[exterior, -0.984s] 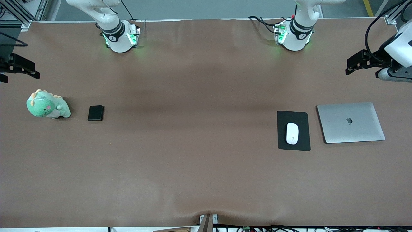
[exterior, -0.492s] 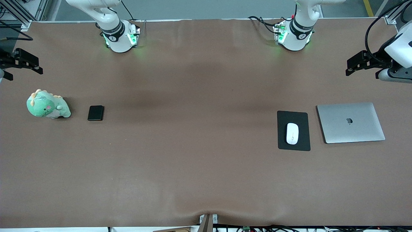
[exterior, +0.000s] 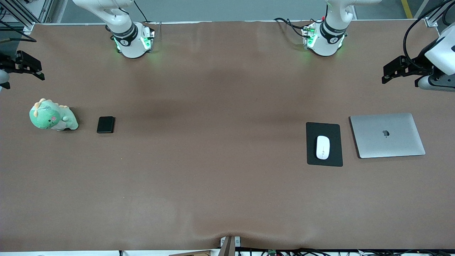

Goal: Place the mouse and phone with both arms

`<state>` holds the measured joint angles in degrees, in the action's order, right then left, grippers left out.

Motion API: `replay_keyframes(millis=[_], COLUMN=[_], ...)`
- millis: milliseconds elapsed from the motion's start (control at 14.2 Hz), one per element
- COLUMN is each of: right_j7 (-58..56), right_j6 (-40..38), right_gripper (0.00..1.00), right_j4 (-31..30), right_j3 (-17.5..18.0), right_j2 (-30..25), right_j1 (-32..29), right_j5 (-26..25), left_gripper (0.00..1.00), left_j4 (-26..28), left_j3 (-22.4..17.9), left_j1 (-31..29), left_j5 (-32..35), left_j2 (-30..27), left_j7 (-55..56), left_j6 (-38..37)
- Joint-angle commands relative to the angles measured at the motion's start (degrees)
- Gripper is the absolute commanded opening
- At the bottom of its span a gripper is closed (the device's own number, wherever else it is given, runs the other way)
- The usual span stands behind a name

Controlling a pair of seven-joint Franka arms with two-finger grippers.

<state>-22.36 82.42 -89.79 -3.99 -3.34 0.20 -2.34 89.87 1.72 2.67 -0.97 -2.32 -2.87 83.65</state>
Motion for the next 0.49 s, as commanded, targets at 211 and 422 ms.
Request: replay_keyframes(millis=[211, 422], right_j7=[3.5, 5.9], right_j6=[-0.1, -0.5], right_gripper=[1.0, 1.0], right_j4=[-1.6, -1.6], right_j3=[-2.0, -1.9], right_j2=[-1.8, -1.8], right_j1=[0.6, 0.7], right_j5=[3.3, 3.3], left_gripper=[1.0, 1.0], left_j4=[0.1, 0.1], left_j3=[0.3, 0.3], left_j1=[-0.6, -0.6], left_j5=[0.5, 0.5], left_j2=[-0.4, -0.5], left_j7=[-1.5, -1.5], left_j6=[0.4, 0.2])
